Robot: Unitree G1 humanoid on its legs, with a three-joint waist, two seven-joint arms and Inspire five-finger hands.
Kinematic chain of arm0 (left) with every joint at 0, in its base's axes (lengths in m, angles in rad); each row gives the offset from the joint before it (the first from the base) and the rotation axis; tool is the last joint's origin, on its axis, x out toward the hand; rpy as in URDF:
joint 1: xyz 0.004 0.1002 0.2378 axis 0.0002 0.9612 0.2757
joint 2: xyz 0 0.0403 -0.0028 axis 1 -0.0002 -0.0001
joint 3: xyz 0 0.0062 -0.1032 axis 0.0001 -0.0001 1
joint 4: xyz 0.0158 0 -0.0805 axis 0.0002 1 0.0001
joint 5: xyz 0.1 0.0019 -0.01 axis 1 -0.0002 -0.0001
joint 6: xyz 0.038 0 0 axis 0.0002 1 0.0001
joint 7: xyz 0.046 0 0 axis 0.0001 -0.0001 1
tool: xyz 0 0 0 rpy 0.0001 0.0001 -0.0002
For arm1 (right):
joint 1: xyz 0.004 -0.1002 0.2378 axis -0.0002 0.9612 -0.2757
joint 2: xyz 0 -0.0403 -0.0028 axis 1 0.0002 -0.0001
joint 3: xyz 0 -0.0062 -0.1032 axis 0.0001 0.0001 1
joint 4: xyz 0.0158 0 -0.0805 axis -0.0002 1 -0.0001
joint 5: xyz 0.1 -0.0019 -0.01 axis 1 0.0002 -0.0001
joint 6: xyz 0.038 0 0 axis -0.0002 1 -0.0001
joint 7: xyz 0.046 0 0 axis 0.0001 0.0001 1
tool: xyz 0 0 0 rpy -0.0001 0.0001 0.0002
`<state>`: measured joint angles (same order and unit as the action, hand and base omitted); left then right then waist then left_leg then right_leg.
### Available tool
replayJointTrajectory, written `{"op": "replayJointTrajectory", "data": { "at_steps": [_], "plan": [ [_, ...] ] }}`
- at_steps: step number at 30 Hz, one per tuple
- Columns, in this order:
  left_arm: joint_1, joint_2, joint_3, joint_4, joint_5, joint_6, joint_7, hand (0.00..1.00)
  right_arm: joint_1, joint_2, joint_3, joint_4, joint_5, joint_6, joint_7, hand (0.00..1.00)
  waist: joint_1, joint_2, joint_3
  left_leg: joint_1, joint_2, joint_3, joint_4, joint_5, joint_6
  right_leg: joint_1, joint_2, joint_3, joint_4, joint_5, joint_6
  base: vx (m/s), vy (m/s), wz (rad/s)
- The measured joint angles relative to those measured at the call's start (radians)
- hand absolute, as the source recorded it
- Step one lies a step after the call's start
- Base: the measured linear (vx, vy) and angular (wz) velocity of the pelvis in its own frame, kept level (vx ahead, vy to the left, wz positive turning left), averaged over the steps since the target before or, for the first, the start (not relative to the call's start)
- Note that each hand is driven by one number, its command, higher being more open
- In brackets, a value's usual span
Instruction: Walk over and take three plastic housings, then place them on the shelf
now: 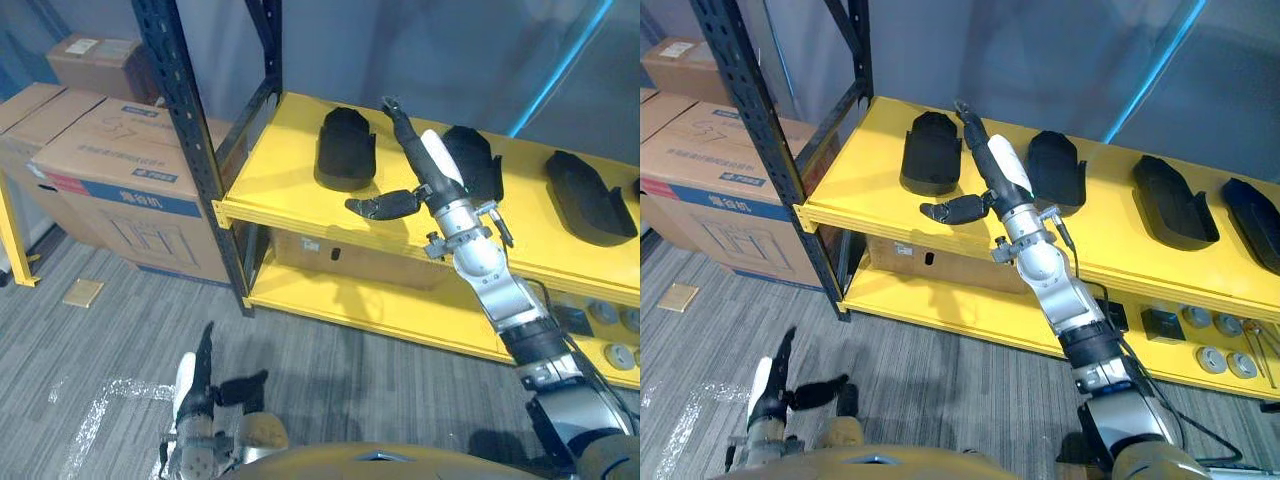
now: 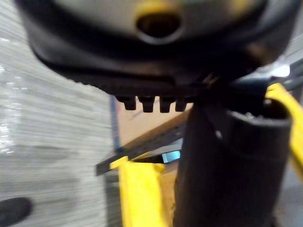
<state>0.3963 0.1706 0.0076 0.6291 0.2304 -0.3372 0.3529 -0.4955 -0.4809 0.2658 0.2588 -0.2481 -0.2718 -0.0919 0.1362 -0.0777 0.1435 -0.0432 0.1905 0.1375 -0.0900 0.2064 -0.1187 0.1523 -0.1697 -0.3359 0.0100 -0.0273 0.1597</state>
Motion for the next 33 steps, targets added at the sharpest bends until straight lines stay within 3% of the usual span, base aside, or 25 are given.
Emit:
{"op": "replayJointTrajectory", "data": {
  "at_steps": [3, 6, 13, 18, 25, 33],
  "plan": [
    [-0.001, -0.019, 0.102, 0.082, -0.188, 0.060, -0.056, 1.00, -0.057, -0.004, 0.026, 0.064, -0.063, 0.000, 0.023, 1.00, 0.008, -0.014, 0.011, -0.002, 0.000, -0.006, 0.000, -0.003, -0.004, 0.007, 0.002, -0.007, -0.009, 0.001, -0.002, 0.00, -0.014, 0.05],
    [0.002, -0.017, 0.162, 0.109, -0.205, 0.089, -0.114, 1.00, -0.126, -0.027, 0.070, 0.140, -0.073, 0.001, 0.053, 1.00, 0.029, -0.007, 0.026, -0.006, 0.000, -0.008, 0.000, -0.003, -0.005, 0.004, 0.004, -0.010, -0.010, 0.001, -0.003, -0.01, -0.007, 0.02],
    [-0.064, -0.013, 0.186, 0.128, -0.395, 0.181, -0.316, 1.00, -0.301, -0.031, 0.123, 0.206, -0.097, 0.000, 0.090, 1.00, 0.038, 0.015, 0.105, -0.045, 0.011, -0.017, 0.001, 0.010, -0.006, -0.046, 0.010, -0.013, 0.018, -0.002, -0.009, -0.03, -0.014, 0.01],
    [-0.163, -0.009, 0.149, 0.112, -0.465, 0.193, -0.388, 1.00, -0.491, -0.075, 0.155, 0.275, -0.100, 0.011, 0.110, 1.00, 0.047, 0.069, 0.202, -0.088, 0.010, -0.029, 0.005, 0.039, 0.003, -0.104, 0.005, -0.009, 0.069, 0.001, -0.003, -0.04, 0.009, 0.02],
    [-0.196, -0.007, 0.105, 0.057, -0.533, 0.244, -0.448, 1.00, -0.622, -0.096, 0.190, 0.323, -0.100, 0.128, 0.111, 1.00, 0.052, 0.102, 0.297, -0.096, 0.008, -0.035, 0.005, 0.037, -0.003, -0.127, -0.001, -0.008, 0.088, 0.000, -0.003, -0.02, 0.001, -0.01],
    [-0.196, -0.007, 0.079, 0.041, -0.582, 0.273, -0.448, 1.00, -0.669, -0.141, 0.195, 0.336, -0.098, 0.233, 0.140, 1.00, 0.048, 0.127, 0.315, -0.112, -0.001, -0.048, 0.006, 0.043, 0.000, -0.154, -0.017, -0.016, 0.139, -0.029, 0.000, 0.00, -0.019, 0.04]
  ]
}}
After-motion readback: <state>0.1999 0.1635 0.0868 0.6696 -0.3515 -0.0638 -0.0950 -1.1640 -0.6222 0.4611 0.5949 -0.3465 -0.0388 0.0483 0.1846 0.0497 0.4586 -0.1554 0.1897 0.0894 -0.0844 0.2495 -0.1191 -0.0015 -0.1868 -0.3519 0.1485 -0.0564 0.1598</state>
